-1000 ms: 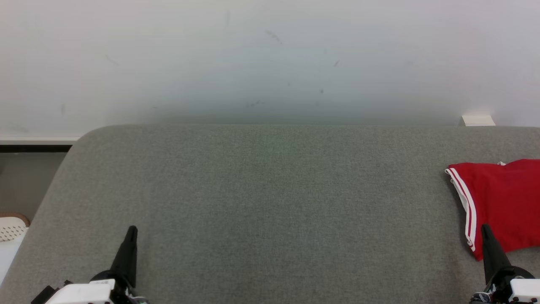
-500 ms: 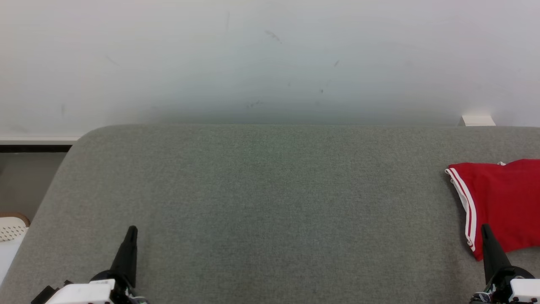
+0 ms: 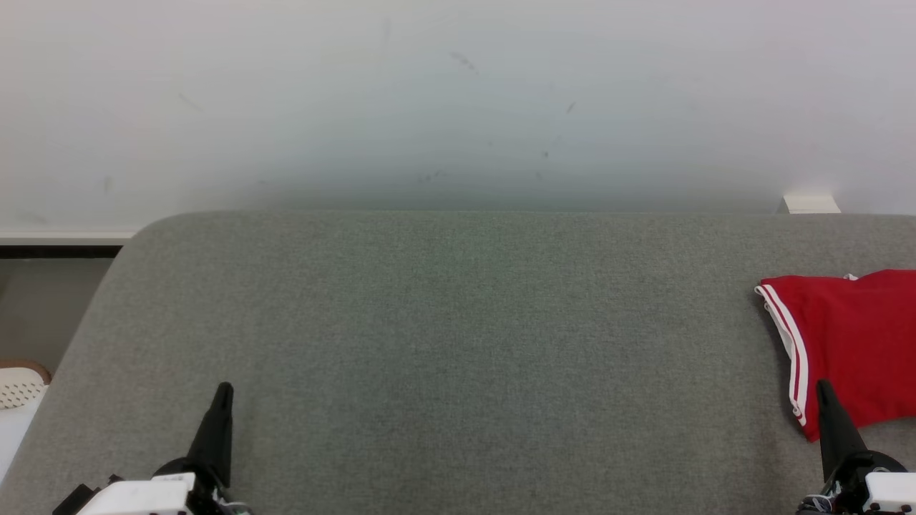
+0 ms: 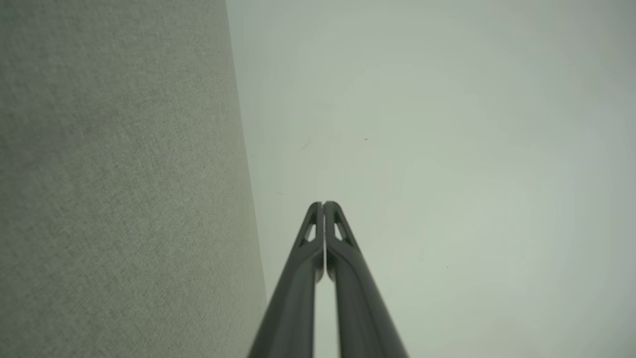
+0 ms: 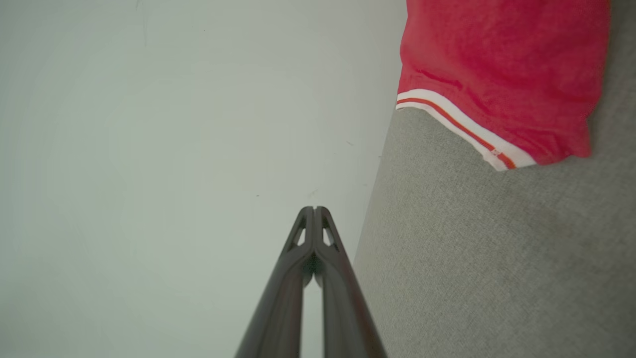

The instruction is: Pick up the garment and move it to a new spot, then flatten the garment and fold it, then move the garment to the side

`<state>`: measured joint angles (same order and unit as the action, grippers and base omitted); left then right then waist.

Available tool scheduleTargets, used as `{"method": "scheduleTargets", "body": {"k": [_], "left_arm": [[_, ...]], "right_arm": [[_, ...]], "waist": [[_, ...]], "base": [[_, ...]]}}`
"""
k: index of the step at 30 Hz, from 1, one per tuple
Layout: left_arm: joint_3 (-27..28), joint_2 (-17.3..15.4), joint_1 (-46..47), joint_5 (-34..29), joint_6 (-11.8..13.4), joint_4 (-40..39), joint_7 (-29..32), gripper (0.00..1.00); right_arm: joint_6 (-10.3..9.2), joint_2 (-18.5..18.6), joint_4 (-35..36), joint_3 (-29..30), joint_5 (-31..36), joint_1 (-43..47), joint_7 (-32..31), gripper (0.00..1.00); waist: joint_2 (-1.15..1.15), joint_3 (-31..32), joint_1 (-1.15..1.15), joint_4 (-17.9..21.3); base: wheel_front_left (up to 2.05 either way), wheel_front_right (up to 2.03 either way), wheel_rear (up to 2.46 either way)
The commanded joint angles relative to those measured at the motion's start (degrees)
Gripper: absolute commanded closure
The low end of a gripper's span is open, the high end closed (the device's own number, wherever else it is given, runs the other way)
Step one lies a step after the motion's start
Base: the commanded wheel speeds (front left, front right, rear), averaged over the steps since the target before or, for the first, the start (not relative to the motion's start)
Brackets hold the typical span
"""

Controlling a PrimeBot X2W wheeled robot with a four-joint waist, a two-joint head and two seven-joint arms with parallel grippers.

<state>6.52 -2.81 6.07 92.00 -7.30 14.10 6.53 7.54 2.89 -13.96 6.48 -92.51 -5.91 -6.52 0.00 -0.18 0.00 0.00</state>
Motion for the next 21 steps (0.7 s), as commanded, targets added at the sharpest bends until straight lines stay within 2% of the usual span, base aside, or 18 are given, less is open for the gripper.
{"method": "scheduleTargets", "body": {"k": [1,21], "left_arm": [[0.1,-0.1,0.4,0.8,-0.4,-0.1,0.2,1.00],[0.1,-0.1,0.3,0.8,-0.4,-0.1,0.2,1.00]], "right_arm": [[-0.10,0.0,-0.1,0.3,0.2,-0.6,-0.2,1.00],[-0.10,0.0,-0.1,0.3,0.2,-0.6,-0.2,1.00]], "waist": [[0.00,0.0,0.00,0.0],[0.00,0.0,0.00,0.0]], "base": [[0.00,0.00,0.00],[0.00,0.00,0.00]]}}
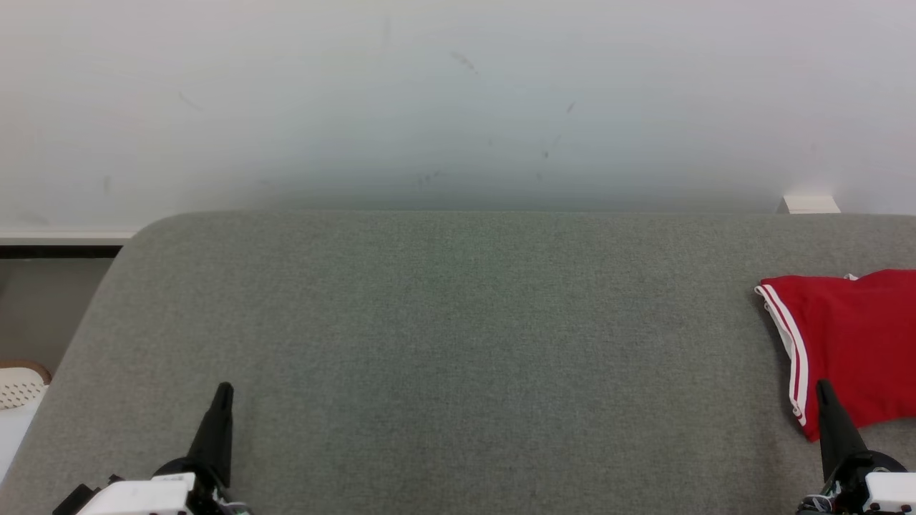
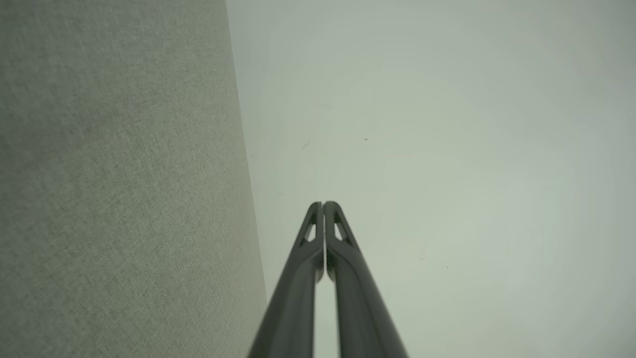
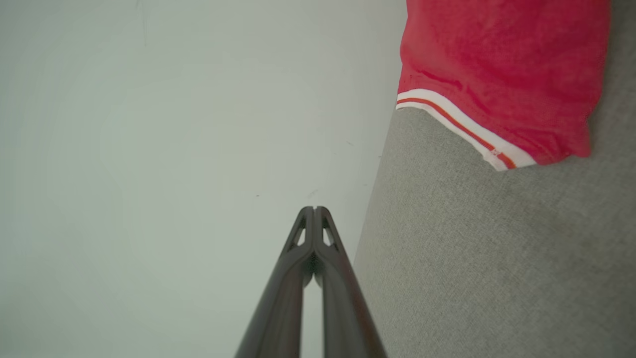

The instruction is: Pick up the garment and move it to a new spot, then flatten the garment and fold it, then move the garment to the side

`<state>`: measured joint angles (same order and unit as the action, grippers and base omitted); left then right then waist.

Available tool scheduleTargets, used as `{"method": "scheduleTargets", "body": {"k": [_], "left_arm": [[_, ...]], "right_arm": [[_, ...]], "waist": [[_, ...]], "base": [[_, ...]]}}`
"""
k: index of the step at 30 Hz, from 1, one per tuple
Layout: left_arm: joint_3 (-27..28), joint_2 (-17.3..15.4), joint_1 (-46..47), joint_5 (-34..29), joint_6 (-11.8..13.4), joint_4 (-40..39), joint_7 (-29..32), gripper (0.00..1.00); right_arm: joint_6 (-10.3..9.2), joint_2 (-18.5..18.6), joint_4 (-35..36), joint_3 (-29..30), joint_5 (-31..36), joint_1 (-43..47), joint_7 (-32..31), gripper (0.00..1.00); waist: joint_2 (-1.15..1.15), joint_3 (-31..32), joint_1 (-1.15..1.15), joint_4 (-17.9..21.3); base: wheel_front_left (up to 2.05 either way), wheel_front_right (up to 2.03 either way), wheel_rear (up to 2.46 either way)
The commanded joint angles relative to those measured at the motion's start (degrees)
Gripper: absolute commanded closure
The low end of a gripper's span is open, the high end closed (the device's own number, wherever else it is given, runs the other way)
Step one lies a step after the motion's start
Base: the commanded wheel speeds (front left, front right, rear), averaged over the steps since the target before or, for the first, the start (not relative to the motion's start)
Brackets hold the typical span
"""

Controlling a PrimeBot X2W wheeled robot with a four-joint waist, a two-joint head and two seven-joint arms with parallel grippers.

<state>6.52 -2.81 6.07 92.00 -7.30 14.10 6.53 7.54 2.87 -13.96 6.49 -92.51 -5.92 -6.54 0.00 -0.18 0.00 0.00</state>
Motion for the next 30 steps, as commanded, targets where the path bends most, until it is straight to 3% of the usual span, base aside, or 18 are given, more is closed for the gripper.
{"method": "scheduleTargets", "body": {"k": [1,30], "left_arm": [[0.1,-0.1,0.3,0.8,-0.4,-0.1,0.2,1.00],[0.1,-0.1,0.3,0.8,-0.4,-0.1,0.2,1.00]], "right_arm": [[-0.10,0.0,-0.1,0.3,0.2,-0.6,-0.2,1.00],[-0.10,0.0,-0.1,0.3,0.3,-0.6,-0.2,1.00]], "waist": [[0.00,0.0,0.00,0.0],[0.00,0.0,0.00,0.0]], "base": [[0.00,0.00,0.00],[0.00,0.00,0.00]]}}
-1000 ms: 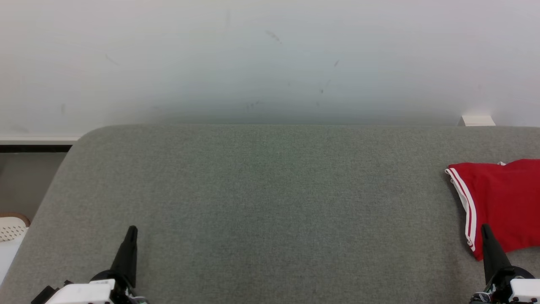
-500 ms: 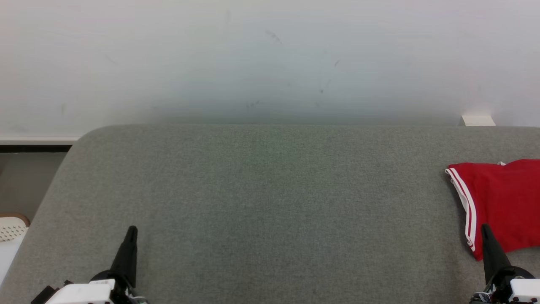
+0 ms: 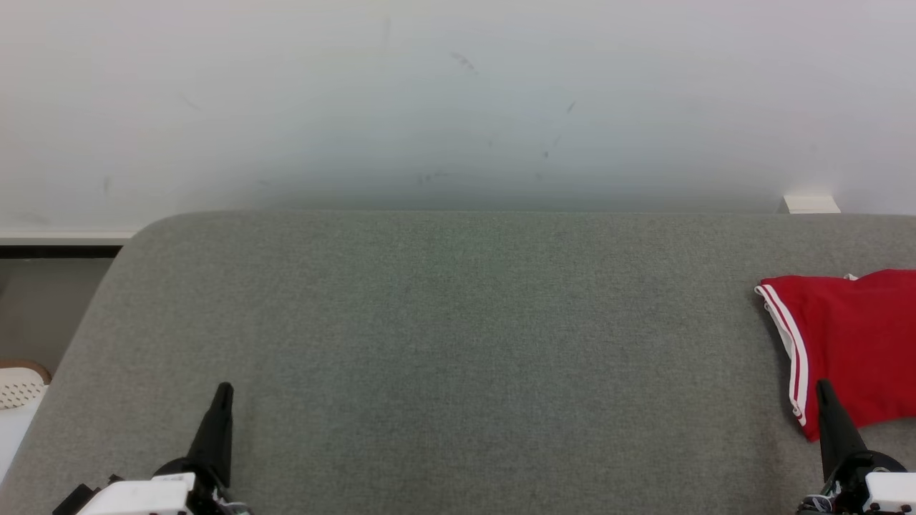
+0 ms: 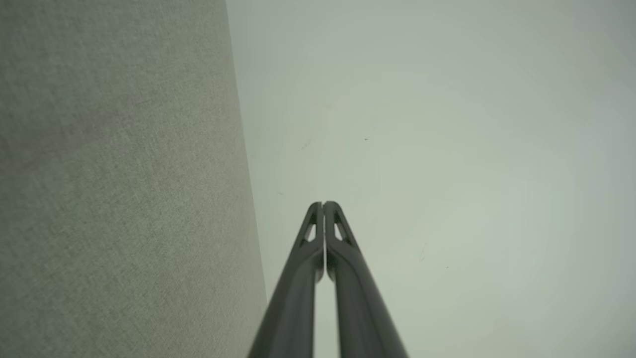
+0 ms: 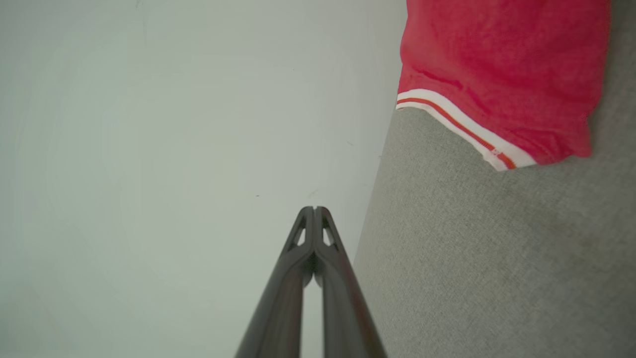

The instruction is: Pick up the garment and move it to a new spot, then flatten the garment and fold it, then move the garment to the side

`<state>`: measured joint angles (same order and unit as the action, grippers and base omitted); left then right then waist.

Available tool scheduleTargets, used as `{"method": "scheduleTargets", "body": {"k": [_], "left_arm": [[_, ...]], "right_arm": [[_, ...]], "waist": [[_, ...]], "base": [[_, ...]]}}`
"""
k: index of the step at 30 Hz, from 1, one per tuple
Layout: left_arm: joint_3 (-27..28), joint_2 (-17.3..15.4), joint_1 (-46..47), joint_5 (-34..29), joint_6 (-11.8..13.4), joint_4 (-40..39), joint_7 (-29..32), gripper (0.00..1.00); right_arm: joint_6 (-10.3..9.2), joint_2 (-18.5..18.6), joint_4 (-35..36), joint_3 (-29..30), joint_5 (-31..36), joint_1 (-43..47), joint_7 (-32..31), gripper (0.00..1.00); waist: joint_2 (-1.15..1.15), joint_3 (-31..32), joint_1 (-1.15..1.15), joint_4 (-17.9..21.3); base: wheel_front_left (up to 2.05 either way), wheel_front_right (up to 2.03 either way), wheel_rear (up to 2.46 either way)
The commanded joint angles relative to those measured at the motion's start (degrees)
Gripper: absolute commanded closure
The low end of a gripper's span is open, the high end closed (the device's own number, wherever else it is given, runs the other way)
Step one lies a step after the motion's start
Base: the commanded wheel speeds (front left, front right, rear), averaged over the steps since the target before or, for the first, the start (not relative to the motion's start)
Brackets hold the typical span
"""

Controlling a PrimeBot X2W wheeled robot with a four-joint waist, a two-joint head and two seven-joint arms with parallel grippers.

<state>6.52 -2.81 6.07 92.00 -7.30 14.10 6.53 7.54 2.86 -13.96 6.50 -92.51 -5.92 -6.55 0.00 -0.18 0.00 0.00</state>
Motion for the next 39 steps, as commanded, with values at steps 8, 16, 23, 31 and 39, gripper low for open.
{"method": "scheduleTargets", "body": {"k": [8,16,23,31,39], "left_arm": [[0.1,-0.1,0.3,0.8,-0.4,-0.1,0.2,1.00],[0.1,-0.1,0.3,0.8,-0.4,-0.1,0.2,1.00],[0.1,-0.1,0.3,0.8,-0.4,-0.1,0.2,1.00],[0.1,-0.1,0.3,0.8,-0.4,-0.1,0.2,1.00],[0.1,-0.1,0.3,0.8,-0.4,-0.1,0.2,1.00]], "right_arm": [[-0.10,0.0,-0.2,0.3,0.3,-0.6,-0.2,1.00],[-0.10,0.0,-0.2,0.3,0.3,-0.6,-0.2,1.00],[-0.10,0.0,-0.2,0.3,0.3,-0.6,-0.2,1.00],[-0.10,0.0,-0.2,0.3,0.3,-0.6,-0.2,1.00],[-0.10,0.0,-0.2,0.3,0.3,-0.6,-0.2,1.00]], "waist": [[0.00,0.0,0.00,0.0],[0.00,0.0,0.00,0.0],[0.00,0.0,0.00,0.0],[0.00,0.0,0.00,0.0],[0.00,0.0,0.00,0.0]], "base": [[0.00,0.00,0.00],[0.00,0.00,0.00],[0.00,0.00,0.00],[0.00,0.00,0.00],[0.00,0.00,0.00]]}}
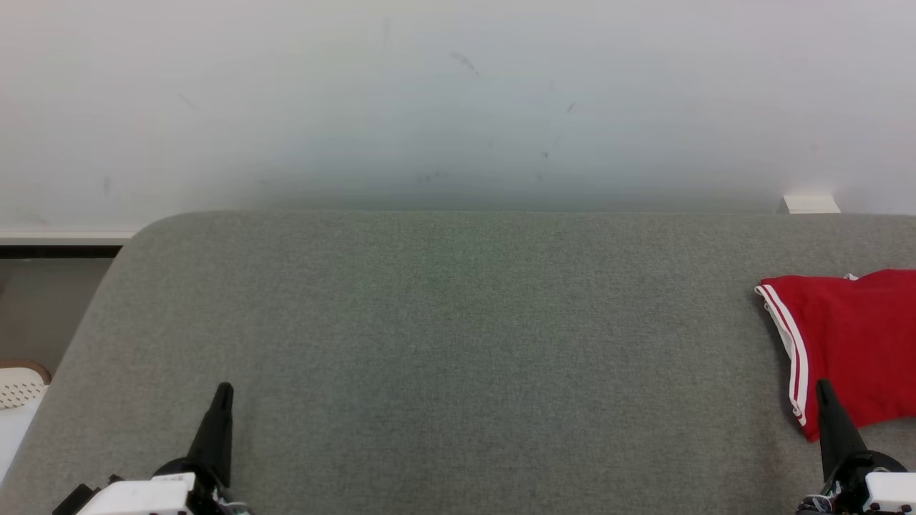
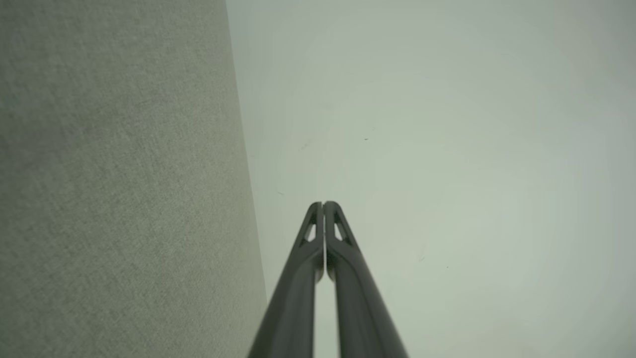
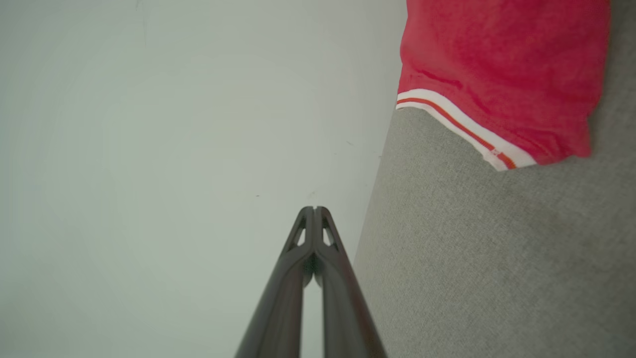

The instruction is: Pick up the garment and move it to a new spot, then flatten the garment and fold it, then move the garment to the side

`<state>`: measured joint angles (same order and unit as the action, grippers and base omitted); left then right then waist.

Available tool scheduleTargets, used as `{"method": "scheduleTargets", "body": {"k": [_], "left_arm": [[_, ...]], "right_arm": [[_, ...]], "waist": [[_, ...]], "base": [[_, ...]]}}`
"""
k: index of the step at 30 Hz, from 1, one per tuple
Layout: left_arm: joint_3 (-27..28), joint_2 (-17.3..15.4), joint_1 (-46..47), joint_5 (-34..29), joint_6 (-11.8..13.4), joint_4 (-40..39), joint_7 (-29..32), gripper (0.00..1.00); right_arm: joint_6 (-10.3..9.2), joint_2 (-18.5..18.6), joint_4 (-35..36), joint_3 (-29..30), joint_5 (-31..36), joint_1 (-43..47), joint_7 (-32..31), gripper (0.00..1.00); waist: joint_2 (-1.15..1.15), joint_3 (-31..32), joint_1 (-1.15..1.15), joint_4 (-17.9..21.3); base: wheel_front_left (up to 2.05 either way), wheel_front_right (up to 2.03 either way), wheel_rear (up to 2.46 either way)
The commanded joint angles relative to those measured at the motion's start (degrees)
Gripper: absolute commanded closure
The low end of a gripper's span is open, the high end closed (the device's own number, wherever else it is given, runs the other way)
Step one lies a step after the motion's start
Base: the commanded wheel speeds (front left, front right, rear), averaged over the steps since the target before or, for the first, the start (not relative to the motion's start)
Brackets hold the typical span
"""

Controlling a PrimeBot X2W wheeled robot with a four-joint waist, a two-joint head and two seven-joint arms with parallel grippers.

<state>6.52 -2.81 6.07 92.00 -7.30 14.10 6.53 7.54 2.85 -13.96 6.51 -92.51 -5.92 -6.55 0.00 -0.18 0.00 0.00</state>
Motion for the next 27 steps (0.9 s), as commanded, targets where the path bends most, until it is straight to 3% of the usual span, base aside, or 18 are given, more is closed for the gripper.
{"method": "scheduleTargets", "body": {"k": [1,27], "left_arm": [[0.1,-0.1,0.3,0.8,-0.4,-0.1,0.2,1.00],[0.1,-0.1,0.3,0.8,-0.4,-0.1,0.2,1.00]], "right_arm": [[-0.10,0.0,-0.2,0.3,0.3,-0.6,-0.2,1.00],[-0.10,0.0,-0.2,0.3,0.3,-0.6,-0.2,1.00]], "waist": [[0.00,0.0,0.00,0.0],[0.00,0.0,0.00,0.0]], "base": [[0.00,0.00,0.00],[0.00,0.00,0.00]]}}
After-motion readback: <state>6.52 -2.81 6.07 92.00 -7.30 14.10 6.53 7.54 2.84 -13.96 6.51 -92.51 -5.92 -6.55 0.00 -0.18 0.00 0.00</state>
